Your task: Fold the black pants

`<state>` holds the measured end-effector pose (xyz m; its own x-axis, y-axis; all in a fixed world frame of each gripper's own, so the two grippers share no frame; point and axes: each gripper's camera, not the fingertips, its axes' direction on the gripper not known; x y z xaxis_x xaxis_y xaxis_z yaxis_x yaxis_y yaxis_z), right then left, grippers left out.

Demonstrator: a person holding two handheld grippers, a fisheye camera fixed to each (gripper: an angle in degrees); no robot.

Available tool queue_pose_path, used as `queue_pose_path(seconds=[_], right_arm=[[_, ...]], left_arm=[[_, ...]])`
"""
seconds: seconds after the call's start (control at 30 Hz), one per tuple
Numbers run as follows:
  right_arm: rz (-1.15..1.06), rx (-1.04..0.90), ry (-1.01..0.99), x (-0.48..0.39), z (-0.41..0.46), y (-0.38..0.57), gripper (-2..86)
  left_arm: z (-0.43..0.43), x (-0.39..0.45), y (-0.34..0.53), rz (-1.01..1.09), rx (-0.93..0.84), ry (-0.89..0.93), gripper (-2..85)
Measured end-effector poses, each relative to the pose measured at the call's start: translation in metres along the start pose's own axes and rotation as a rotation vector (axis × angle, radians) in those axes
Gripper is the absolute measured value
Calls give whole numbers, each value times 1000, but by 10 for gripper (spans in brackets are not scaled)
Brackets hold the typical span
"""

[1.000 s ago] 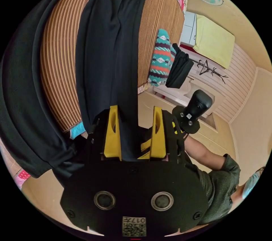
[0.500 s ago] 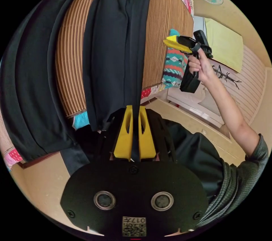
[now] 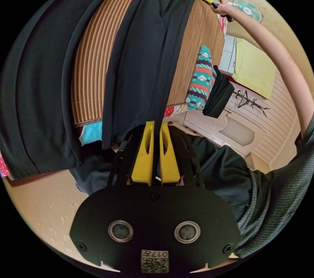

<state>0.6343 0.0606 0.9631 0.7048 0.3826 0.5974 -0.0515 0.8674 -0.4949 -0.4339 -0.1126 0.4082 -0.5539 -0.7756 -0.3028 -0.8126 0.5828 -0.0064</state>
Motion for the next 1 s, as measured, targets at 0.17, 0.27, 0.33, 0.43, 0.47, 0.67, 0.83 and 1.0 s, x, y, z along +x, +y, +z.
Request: queue_pose_path(seconds=[0.17, 0.27, 0.33, 0.43, 0.47, 0.67, 0.83, 1.0], right_arm=[[-43, 69, 98, -21, 21, -29, 65], [-206, 74, 228, -58, 40, -22, 37], [-402, 38, 200, -93, 59, -12, 30], [-574, -82, 132, -150, 105, -3, 25], [-608, -129, 107, -172, 127, 0, 25], [-543, -180, -80, -213, 214, 17, 27], [-440, -235, -202, -154, 239, 68, 49], [-585, -522, 115, -65, 239, 211, 66]], left_arm=[[10, -9, 9, 5, 14, 64, 1], [7, -12, 18, 39, 17, 124, -1], [-6, -16, 30, 74, -12, 191, -2], [-38, -26, 57, 102, -12, 161, -1], [-46, -29, 62, 98, -8, 142, -1], [-134, -94, 103, -64, 121, -3, 2], [-164, -140, 112, -236, 125, -41, 5], [-154, -131, 100, -185, 3, -144, 6]])
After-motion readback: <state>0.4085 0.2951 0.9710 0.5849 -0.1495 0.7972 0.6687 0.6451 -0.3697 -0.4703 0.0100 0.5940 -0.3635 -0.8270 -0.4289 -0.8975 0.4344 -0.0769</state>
